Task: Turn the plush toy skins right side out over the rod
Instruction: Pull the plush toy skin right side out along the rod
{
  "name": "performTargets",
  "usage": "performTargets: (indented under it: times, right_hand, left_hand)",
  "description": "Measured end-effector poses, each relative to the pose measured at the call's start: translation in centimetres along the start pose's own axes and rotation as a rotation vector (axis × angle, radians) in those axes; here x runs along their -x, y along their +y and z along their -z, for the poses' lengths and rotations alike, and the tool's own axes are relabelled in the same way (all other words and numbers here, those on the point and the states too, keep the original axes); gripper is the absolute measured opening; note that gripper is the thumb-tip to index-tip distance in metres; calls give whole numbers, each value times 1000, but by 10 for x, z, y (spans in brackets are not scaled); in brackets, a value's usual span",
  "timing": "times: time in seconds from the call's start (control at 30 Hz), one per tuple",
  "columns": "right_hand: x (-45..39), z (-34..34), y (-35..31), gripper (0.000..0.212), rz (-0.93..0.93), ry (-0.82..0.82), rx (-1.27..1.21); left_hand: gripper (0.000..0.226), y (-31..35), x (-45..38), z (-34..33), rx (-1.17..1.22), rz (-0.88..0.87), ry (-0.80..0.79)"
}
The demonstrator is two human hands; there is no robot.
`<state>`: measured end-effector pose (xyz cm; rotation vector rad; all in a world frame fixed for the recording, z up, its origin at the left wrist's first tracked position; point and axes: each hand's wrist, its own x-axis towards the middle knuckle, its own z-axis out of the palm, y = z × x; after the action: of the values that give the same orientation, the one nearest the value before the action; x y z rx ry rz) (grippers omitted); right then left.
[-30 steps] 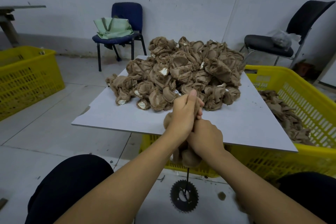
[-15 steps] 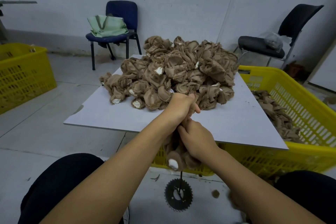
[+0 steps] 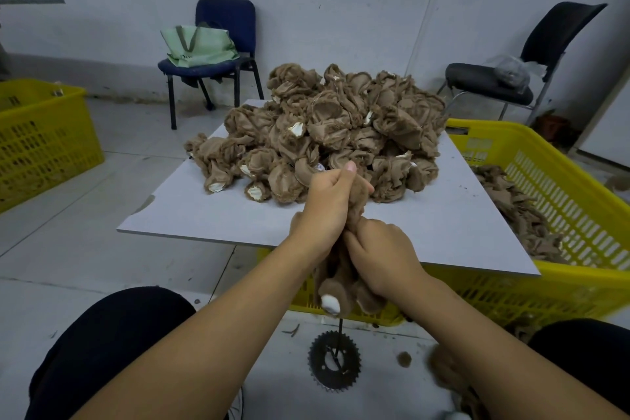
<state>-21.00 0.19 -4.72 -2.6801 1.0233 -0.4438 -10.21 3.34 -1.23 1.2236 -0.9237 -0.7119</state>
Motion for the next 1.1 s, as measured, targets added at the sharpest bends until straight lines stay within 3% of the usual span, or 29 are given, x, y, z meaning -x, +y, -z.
performTargets:
  times: [0.17,0.33,0.5,0.67,0.9,1.1]
  right_hand:
    - [0,-15,6,30,-56,-128,-35]
    - [-2,-25,12,24,-122,-297,-26]
    - [-3,-27,11,20,-117,-285,1]
    - [-5,-15,5,35,-31,-162,112]
    - [-8,-7,-2,31,-54,-75,189]
    - [-14,-25,6,24,-176,-273,71]
  left_hand:
    - [58,-10,4,-5,43,20,35]
    - [53,-20,11,-9,-108,-9,12]
    - [51,-18,10,-10,-105,-13,34]
    - [53,-6,3,-7,-54,-10,52]
    - [54,2,-6,-2,52,217,56]
    - [66,-12,-5,-11,2,189,111]
